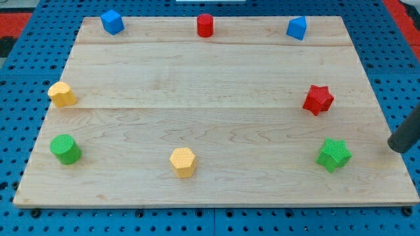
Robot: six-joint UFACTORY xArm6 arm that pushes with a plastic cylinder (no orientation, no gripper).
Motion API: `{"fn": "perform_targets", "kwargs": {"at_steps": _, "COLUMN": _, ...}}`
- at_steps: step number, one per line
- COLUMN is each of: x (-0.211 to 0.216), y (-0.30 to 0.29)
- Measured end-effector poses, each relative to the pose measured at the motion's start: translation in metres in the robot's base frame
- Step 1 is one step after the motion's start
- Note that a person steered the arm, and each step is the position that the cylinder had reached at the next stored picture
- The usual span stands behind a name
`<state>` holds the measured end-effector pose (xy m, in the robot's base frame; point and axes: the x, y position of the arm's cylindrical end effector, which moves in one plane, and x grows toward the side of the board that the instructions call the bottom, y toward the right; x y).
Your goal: Move the red star below the red circle
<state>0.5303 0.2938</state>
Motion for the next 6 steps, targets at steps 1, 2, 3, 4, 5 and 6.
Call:
{"fn": "perform_targets", "kwargs": {"at_steps": 1, "x": -0.002, "y": 0.001}}
{"fn": "perform_targets", "kwargs": {"at_steps": 2, "x": -0.058, "y": 0.006}}
{"fn": "perform_targets", "kwargs": {"at_steps": 3, "x": -0.088, "y": -0.009}}
{"fn": "perform_targets", "kwargs": {"at_steps": 4, "x": -0.083, "y": -0.063}}
{"fn": "perform_targets", "kwargs": {"at_steps": 5, "x": -0.105, "y": -0.145}}
{"fn": "perform_targets", "kwargs": {"at_steps": 6, "x": -0.169, "y": -0.238}}
